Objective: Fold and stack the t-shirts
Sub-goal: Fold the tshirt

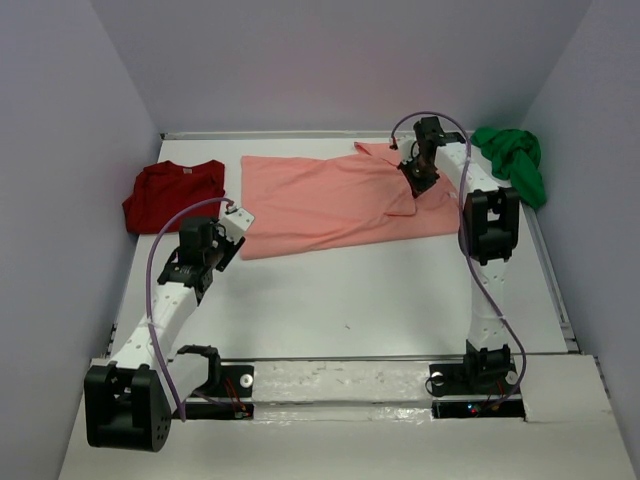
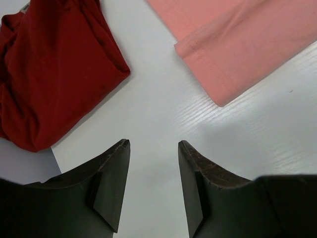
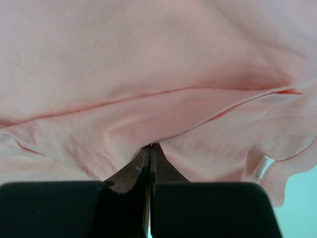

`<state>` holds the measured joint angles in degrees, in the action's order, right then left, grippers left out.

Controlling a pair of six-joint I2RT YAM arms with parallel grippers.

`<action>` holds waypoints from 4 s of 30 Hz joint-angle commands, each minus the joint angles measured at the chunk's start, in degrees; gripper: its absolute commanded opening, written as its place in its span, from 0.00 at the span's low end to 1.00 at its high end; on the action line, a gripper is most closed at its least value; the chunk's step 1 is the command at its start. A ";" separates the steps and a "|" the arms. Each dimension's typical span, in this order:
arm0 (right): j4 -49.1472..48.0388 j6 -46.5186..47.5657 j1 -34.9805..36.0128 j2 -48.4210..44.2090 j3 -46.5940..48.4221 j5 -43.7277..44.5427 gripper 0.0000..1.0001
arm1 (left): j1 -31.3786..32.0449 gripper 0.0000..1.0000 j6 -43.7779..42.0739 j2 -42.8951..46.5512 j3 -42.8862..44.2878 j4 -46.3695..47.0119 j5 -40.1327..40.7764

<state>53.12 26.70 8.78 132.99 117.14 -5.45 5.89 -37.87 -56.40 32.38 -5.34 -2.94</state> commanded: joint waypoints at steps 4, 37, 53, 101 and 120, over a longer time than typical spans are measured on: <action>4.61 -0.51 1.68 3.76 9.84 -4.30 0.00 | -0.35 0.56 0.60 -0.81 0.23 2.18 -0.14; -16.38 0.46 4.77 -18.09 -7.34 17.40 0.15 | -0.35 0.56 -0.89 -0.91 3.83 -2.56 -4.70; -16.83 -8.41 -2.09 -29.20 -38.83 16.27 0.00 | -0.27 0.55 -3.44 -1.77 0.23 0.41 -11.47; -17.97 -8.24 -7.90 -16.18 -38.83 16.62 0.00 | -0.27 0.00 0.07 -21.55 12.53 2.54 -21.23; -18.23 -7.89 -7.90 -15.92 -39.45 18.55 0.00 | -0.27 0.00 -8.63 -29.55 15.61 -9.07 -24.13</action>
<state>35.51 18.28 1.89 114.13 79.90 12.23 5.89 -44.27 -85.49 46.85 -12.34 -26.35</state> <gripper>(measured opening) 0.009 0.014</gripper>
